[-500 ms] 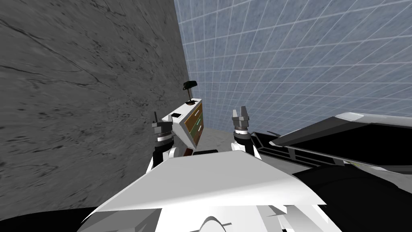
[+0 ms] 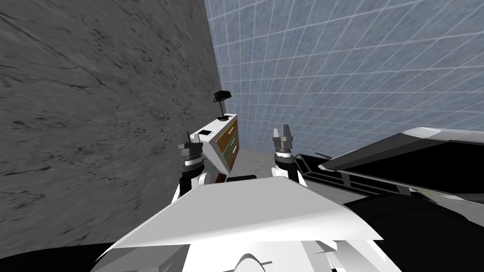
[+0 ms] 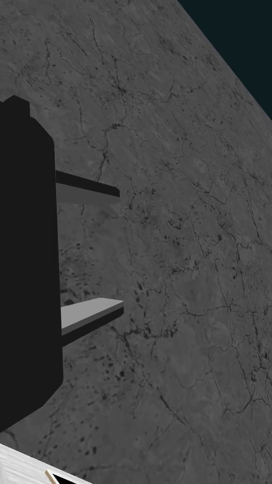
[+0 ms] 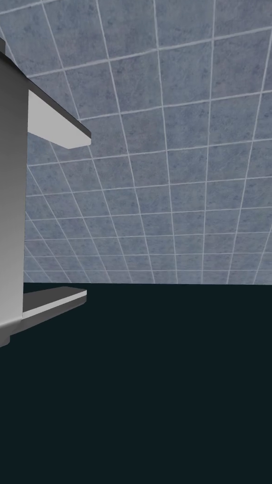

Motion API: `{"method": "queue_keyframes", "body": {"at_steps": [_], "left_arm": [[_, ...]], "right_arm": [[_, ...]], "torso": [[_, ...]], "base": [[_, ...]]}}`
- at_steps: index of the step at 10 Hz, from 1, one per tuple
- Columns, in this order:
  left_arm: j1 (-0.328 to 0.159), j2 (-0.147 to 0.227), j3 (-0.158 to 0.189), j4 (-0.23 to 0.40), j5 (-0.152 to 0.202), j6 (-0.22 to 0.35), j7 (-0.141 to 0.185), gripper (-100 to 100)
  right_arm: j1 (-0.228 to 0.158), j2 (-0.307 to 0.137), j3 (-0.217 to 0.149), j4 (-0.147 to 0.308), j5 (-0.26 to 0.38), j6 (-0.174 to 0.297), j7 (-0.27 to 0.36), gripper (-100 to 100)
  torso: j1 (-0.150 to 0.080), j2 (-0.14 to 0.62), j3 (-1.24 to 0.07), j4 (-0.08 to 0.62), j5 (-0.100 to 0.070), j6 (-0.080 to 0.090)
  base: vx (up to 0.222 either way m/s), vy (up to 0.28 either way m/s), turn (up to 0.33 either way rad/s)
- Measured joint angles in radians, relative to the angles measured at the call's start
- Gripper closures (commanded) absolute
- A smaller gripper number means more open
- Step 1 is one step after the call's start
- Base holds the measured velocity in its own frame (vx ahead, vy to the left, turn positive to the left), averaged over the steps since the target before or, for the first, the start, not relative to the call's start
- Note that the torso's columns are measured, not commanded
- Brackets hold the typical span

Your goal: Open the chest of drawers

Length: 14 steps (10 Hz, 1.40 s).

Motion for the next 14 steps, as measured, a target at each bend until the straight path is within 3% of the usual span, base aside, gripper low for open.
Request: {"method": "queue_keyframes", "body": {"at_steps": [4,5,6,11,14], "left_arm": [[0.000,0.000,0.000,0.000,0.000,0.000,0.000,0],[0.000,0.000,0.000,0.000,0.000,0.000,0.000,-100],[-0.001,0.016,0.001,0.001,0.000,0.003,0.000,-100],[-0.010,0.111,-0.003,0.029,-0.004,0.049,-0.007,-100],[-0.034,0.128,-0.001,0.053,-0.007,0.108,-0.015,-100]], "right_arm": [[0.000,0.000,0.000,0.000,0.000,0.000,0.000,0],[0.000,0.000,0.000,0.000,0.000,0.000,0.000,0],[0.000,0.000,0.000,0.000,0.000,0.000,0.000,0],[0.000,0.000,0.000,0.000,0.000,0.000,0.000,0],[0.000,0.000,0.000,0.000,0.000,0.000,0.000,0]], "torso": [[0.000,0.296,-0.590,0.295,0.000,0.000],[0.000,0.369,-0.738,0.369,0.000,0.000],[0.000,0.403,-0.807,0.402,0.000,0.000],[-0.001,0.414,-0.833,0.415,0.000,0.000],[0.000,0.417,-0.831,0.416,0.000,0.000]], "base": [[0.000,0.000,0.000],[0.015,-0.007,-0.002],[0.024,-0.016,-0.003],[0.068,-0.039,-0.006],[0.086,-0.054,0.005]]}}
